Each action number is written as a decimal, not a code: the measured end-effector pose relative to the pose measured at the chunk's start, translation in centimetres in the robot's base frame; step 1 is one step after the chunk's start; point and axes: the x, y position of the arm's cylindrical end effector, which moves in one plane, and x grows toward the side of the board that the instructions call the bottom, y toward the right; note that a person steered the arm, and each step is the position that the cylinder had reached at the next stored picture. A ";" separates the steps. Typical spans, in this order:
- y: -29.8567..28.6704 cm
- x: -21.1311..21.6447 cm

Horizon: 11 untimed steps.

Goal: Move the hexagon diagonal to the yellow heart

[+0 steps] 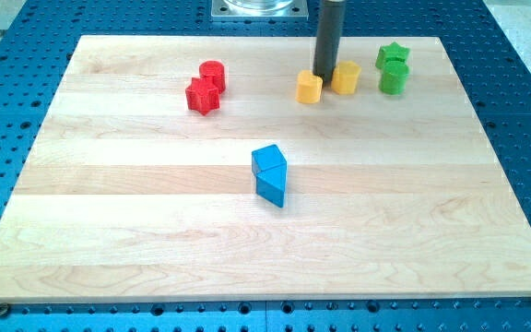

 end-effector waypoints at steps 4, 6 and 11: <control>1.8 -4.2; 2.7 -4.1; 2.2 7.4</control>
